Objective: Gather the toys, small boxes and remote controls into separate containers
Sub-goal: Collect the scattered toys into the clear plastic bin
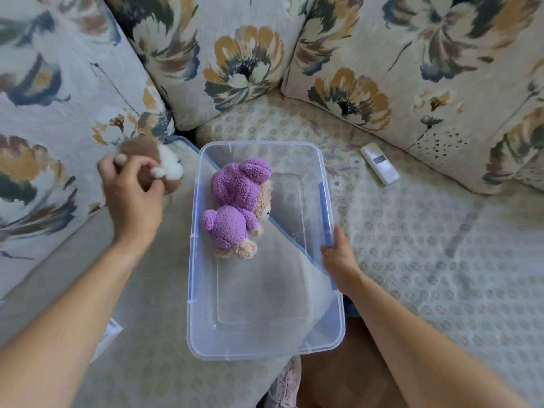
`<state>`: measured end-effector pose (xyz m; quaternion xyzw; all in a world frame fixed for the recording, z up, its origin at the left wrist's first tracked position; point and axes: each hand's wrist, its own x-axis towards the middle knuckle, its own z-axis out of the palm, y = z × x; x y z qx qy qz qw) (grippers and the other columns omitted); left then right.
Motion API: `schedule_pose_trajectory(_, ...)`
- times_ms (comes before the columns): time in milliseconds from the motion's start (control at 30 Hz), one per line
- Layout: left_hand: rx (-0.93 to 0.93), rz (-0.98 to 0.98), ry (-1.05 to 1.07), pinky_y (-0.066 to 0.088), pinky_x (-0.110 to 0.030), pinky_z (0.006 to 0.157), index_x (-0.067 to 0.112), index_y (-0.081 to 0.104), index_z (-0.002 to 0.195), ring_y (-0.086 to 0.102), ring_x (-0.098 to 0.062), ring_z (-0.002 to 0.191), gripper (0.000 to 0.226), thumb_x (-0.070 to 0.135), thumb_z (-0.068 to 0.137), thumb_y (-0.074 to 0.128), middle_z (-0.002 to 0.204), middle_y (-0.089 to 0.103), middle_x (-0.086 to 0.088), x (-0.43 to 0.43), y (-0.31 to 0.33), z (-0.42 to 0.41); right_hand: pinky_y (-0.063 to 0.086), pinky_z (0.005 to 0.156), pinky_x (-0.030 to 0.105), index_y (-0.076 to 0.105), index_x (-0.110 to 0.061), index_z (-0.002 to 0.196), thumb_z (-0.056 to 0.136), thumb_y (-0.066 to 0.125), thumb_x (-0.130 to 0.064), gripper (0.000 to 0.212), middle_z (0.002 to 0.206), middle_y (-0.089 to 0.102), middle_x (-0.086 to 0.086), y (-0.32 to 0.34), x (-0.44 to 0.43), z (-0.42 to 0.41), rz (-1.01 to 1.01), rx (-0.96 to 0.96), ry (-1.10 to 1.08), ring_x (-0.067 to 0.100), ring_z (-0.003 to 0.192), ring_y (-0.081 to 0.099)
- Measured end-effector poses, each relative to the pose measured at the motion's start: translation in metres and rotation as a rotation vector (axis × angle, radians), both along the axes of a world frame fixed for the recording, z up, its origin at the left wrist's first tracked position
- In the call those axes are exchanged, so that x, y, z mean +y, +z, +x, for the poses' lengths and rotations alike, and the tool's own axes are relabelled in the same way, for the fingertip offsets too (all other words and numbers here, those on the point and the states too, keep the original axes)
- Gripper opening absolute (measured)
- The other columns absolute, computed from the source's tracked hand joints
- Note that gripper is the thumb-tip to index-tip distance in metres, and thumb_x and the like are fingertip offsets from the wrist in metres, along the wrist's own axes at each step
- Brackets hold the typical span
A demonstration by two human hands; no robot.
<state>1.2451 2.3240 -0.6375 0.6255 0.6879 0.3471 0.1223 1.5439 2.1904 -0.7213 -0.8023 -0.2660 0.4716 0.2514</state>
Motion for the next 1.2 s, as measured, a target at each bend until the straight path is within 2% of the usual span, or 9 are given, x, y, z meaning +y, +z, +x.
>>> schedule_pose_trajectory(167, -0.112, 0.012, -0.299, 0.036, -0.022, 0.095, 0.010, 0.066, 0.089, 0.048, -0.023, 0.112, 0.020, 0.001, 0.071, 0.065, 0.121, 0.046, -0.015, -0.017, 0.009, 0.099, 0.037, 0.100, 0.029, 0.019, -0.025, 0.151, 0.097, 0.042, -0.002, 0.064, 0.154, 0.031, 0.006, 0.004, -0.003, 0.003, -0.021, 0.040, 0.033, 0.022, 0.134, 0.038)
schedule_pose_trajectory(267, -0.138, -0.087, -0.416, 0.039, -0.026, 0.093, 0.011, 0.066, 0.088, 0.051, -0.024, 0.106, 0.023, -0.002, 0.069, 0.063, 0.118, 0.048, -0.011, -0.024, -0.020, 0.147, 0.043, 0.093, 0.031, 0.018, -0.028, 0.151, 0.096, 0.042, -0.002, 0.066, 0.152, 0.033, 0.003, 0.002, -0.006, 0.007, -0.007, 0.090, 0.027, 0.018, 0.120, 0.044)
schedule_pose_trajectory(367, -0.069, -0.239, -0.509, 0.039, -0.035, 0.100, 0.010, 0.069, 0.096, 0.051, -0.030, 0.111, 0.031, -0.007, 0.072, 0.060, 0.121, 0.050, -0.014, -0.022, -0.059, 0.170, 0.034, 0.108, 0.032, 0.013, -0.024, 0.153, 0.096, 0.041, 0.000, 0.068, 0.158, 0.023, 0.000, -0.003, -0.009, 0.010, 0.007, 0.108, 0.029, 0.019, 0.139, 0.032)
schedule_pose_trajectory(467, -0.057, -0.503, -0.601, 0.022, -0.028, 0.115, 0.016, 0.062, 0.125, 0.035, -0.028, 0.136, 0.049, -0.007, 0.081, 0.058, 0.144, 0.039, -0.013, -0.024, -0.078, 0.168, 0.045, 0.088, 0.027, 0.017, -0.026, 0.152, 0.093, 0.040, 0.002, 0.070, 0.154, 0.032, 0.004, -0.005, -0.010, 0.011, 0.010, 0.105, 0.053, 0.014, 0.114, 0.048)
schedule_pose_trajectory(600, -0.079, -0.303, -0.388, 0.033, -0.032, 0.111, 0.012, 0.055, 0.132, 0.042, -0.023, 0.133, 0.059, -0.013, 0.078, 0.054, 0.143, 0.046, -0.008, -0.034, -0.066, 0.127, 0.042, 0.091, 0.026, 0.017, -0.027, 0.152, 0.090, 0.036, 0.007, 0.074, 0.154, 0.031, 0.001, -0.004, -0.010, 0.013, -0.011, 0.159, 0.027, 0.014, 0.114, 0.045)
schedule_pose_trajectory(733, 0.097, -0.282, -0.103, 0.034, -0.042, 0.105, 0.003, 0.043, 0.139, 0.044, -0.037, 0.128, 0.070, -0.007, 0.073, 0.066, 0.141, 0.046, -0.019, -0.049, -0.063, 0.059, 0.036, 0.067, 0.015, 0.029, -0.028, 0.147, 0.089, 0.036, 0.011, 0.070, 0.136, 0.047, 0.002, 0.015, -0.012, 0.012, 0.022, 0.240, -0.016, 0.001, 0.082, 0.044)
schedule_pose_trajectory(900, -0.547, -0.844, 0.060, 0.030, -0.028, 0.102, 0.014, 0.019, 0.151, 0.040, -0.018, 0.130, 0.080, -0.015, 0.085, 0.054, 0.151, 0.034, -0.011, -0.068, -0.050, 0.038, 0.041, 0.046, 0.008, 0.044, -0.030, 0.119, 0.089, 0.036, 0.016, 0.055, 0.085, 0.049, -0.007, 0.047, -0.026, 0.015, 0.022, 0.271, -0.064, 0.003, 0.065, 0.043)
schedule_pose_trajectory(1033, -0.660, -0.871, -0.012, 0.032, -0.027, 0.099, 0.016, 0.022, 0.150, 0.038, -0.008, 0.119, 0.080, -0.025, 0.084, 0.042, 0.147, 0.037, 0.001, -0.083, -0.016, 0.054, 0.045, 0.095, 0.027, 0.029, -0.022, 0.148, 0.090, 0.040, 0.014, 0.068, 0.132, 0.040, -0.003, 0.087, -0.049, 0.028, 0.014, 0.233, -0.124, 0.023, 0.125, 0.047)
schedule_pose_trajectory(1200, -0.769, -0.916, -0.126, 0.043, -0.042, 0.093, 0.019, 0.031, 0.148, 0.053, -0.024, 0.109, 0.083, -0.027, 0.080, 0.038, 0.142, 0.048, -0.005, -0.095, 0.037, 0.083, 0.044, 0.066, 0.015, 0.032, -0.025, 0.143, 0.091, 0.040, 0.013, 0.065, 0.117, 0.045, 0.006, 0.158, -0.094, 0.048, 0.021, 0.214, -0.234, 0.013, 0.093, 0.051)
